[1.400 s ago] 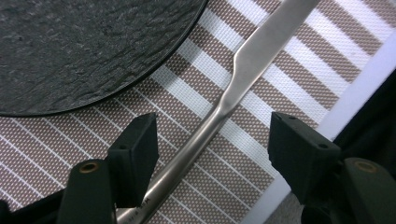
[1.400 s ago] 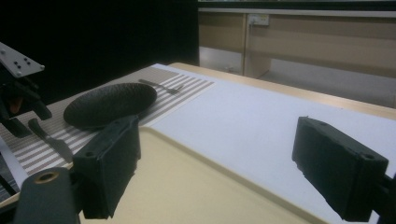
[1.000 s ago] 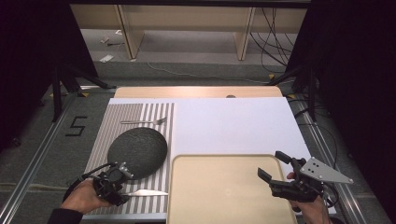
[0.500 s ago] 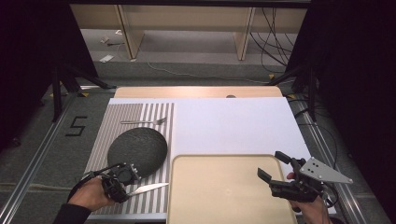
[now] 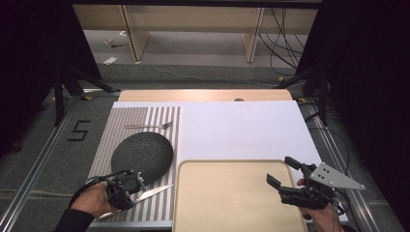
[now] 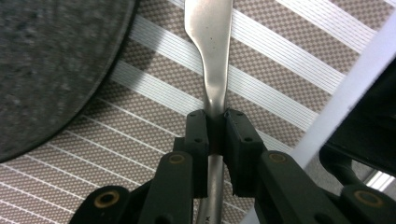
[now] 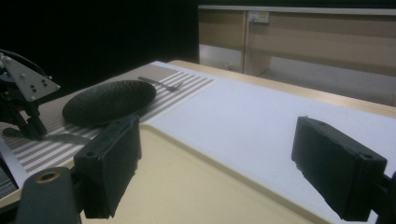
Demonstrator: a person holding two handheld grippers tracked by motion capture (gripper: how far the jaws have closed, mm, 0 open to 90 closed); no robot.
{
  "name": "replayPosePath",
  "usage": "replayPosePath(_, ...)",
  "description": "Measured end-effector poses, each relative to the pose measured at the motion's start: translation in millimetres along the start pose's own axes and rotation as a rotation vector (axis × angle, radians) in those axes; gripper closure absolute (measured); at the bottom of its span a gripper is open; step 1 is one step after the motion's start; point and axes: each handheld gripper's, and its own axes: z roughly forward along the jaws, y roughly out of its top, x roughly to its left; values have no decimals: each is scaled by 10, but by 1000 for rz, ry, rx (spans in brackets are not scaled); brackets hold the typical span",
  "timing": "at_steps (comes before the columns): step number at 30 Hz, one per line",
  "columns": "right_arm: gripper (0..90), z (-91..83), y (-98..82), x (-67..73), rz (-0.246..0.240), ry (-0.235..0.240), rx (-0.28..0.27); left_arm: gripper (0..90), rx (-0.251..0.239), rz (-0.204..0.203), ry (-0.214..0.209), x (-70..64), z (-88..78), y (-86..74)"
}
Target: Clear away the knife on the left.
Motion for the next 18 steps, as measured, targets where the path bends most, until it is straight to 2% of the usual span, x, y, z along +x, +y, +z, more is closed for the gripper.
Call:
replayPosePath(4,167,1,0,0,0,0,1,799,3,-9,4,-30,-15,1)
replayPosePath(8,167,2,0,4,-1,1,2,800,-26,-21,-5,-52,-89,-9)
replayPosePath(14,168,10,-1,3,1,-1,6,799,-90,-22,-30,-82,-277,0)
replayPosePath(16,168,7,0,3,1,1,5,800,-122,-21,-46,-98,-370,11)
replayPosePath(18,168,8,-1,1,2,0,5,800,-171,-42,-76,-123,-505,50)
